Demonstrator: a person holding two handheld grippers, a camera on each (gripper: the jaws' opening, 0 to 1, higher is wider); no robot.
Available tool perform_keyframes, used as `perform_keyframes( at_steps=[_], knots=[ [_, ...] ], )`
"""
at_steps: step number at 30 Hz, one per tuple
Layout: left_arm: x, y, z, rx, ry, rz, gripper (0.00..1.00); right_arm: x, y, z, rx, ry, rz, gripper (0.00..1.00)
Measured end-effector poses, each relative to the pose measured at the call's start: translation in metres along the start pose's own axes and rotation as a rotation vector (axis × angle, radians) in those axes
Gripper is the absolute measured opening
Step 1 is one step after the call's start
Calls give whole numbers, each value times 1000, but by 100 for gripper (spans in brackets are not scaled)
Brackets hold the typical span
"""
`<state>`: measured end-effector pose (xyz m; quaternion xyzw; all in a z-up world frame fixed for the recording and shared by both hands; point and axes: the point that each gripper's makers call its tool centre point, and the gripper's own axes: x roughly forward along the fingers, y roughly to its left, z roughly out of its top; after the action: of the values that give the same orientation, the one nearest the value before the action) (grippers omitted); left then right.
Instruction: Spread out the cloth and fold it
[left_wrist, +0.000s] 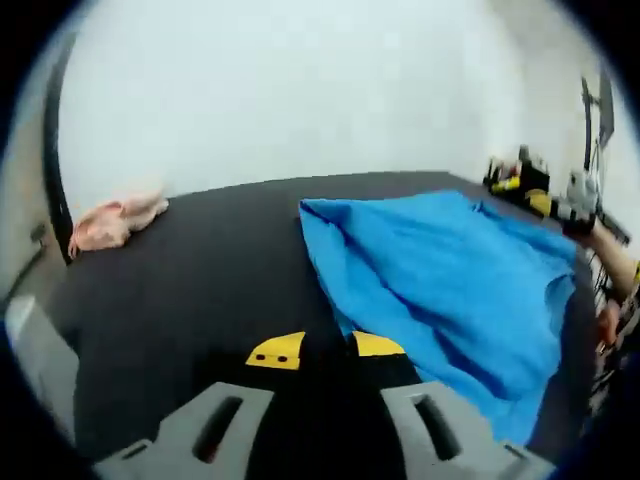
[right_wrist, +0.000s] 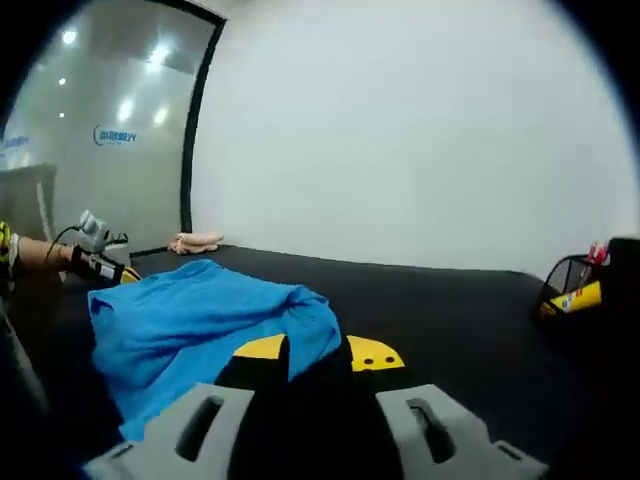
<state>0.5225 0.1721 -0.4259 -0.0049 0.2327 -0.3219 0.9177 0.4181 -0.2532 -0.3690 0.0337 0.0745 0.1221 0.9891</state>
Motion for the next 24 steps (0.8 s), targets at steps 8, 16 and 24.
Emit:
perform_keyframes(
  at_steps=[8, 16, 24],
  knots=[
    [-61, -16, 27, -444, -281, -105, 20, -40, 21, -12, 345, -88, 37, 60],
    [-39, -42, -2, -190, -159, -7, 20, -32, 59, -51, 608, 55, 55, 47],
    [-48, -35, -21, -199, -144, 9, 22, -24, 73, -54, 439, 40, -103, 34]
  ],
)
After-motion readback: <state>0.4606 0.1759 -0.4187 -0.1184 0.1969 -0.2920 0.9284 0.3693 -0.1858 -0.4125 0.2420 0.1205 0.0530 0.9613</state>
